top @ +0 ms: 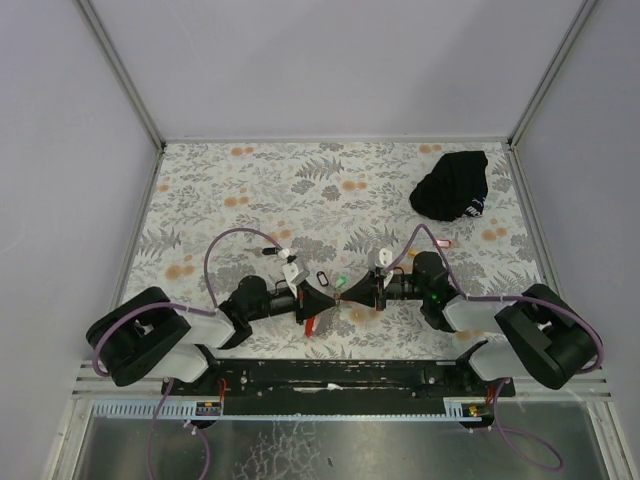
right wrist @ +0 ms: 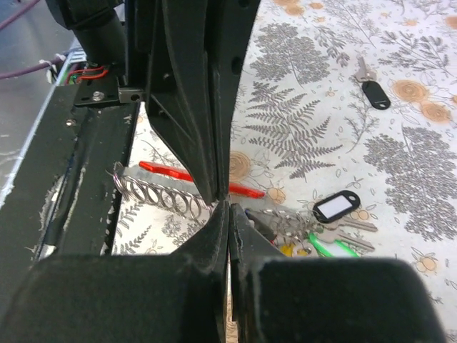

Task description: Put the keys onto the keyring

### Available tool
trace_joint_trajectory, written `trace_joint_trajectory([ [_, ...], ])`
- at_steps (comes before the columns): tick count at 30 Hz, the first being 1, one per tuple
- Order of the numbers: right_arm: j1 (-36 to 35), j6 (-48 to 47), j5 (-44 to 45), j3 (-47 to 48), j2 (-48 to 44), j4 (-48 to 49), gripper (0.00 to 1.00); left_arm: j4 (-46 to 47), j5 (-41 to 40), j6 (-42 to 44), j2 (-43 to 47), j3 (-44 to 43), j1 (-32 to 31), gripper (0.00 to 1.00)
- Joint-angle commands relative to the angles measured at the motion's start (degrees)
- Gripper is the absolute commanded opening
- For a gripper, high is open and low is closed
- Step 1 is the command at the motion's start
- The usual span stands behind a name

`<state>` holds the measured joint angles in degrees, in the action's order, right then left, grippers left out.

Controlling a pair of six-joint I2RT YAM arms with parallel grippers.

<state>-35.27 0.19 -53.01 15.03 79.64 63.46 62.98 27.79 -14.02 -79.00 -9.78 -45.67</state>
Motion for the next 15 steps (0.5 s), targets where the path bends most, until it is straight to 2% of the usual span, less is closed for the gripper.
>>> trace_joint_trajectory([
  [1, -0.3, -7.7, 7.1, 2.4, -7.0, -14.9, 0.0, 14.3, -6.6, -4.2, -0.6, 3.9, -0.2, 0.0],
  [4, -0.3, -8.2, 14.5, 2.7, -12.0, -26.5, 0.0, 21.2, -8.7, -6.2, -5.0, 5.7, -0.1, 0.0],
  [7, -0.4, -4.0, 22.5, 3.0, -16.2, -35.0, 0.0, 26.8, -10.2, -7.8, -8.7, 6.6, -0.1, 0.0],
  [12, -0.3, 7.7, 33.4, 4.7, -22.6, -48.7, 0.0, 27.5, -11.7, -7.6, -9.8, 6.7, -0.1, 0.0],
  [15, -0.3, 12.7, 35.3, 6.6, -26.3, -57.0, 0.0, 25.2, -12.9, -6.6, -8.3, 7.0, -0.2, 0.0],
])
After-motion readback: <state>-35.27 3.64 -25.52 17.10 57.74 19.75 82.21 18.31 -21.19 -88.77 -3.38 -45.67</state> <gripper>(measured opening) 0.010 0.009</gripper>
